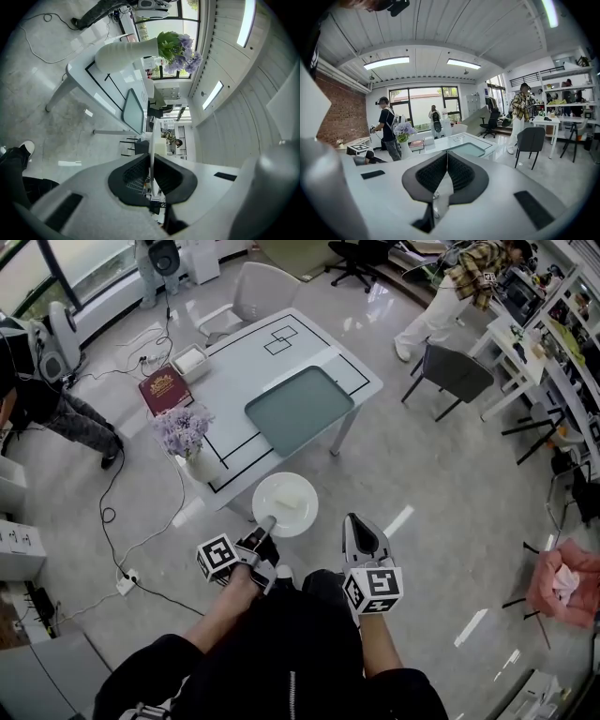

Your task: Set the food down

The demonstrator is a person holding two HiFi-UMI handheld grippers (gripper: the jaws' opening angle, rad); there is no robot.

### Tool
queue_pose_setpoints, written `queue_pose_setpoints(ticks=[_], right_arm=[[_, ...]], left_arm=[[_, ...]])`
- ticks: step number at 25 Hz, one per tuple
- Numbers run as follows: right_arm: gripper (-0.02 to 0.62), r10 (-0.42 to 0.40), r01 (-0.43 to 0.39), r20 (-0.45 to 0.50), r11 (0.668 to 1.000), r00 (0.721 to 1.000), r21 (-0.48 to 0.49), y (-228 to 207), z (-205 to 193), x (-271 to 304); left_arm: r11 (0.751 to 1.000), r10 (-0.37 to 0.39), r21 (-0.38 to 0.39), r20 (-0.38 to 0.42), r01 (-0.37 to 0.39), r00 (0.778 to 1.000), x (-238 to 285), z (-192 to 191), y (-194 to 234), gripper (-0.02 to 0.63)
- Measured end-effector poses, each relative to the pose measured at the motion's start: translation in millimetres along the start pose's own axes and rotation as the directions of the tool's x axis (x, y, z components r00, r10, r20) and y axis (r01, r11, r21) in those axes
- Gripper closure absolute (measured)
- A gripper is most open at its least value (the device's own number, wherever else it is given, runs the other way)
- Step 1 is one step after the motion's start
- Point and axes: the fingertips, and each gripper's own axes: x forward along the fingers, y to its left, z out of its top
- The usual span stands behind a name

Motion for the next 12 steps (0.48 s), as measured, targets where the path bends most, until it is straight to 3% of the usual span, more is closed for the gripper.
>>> queue_pose_setpoints(ticks=[12], right_arm=[[0.584, 0.03, -0.03, -0.004, 1.0, 1.0, 0.005, 0, 5, 29]], left_arm=[[1.0, 0.006, -0.007, 0.02, -0.006, 1.0, 7, 16, 2, 0.584]])
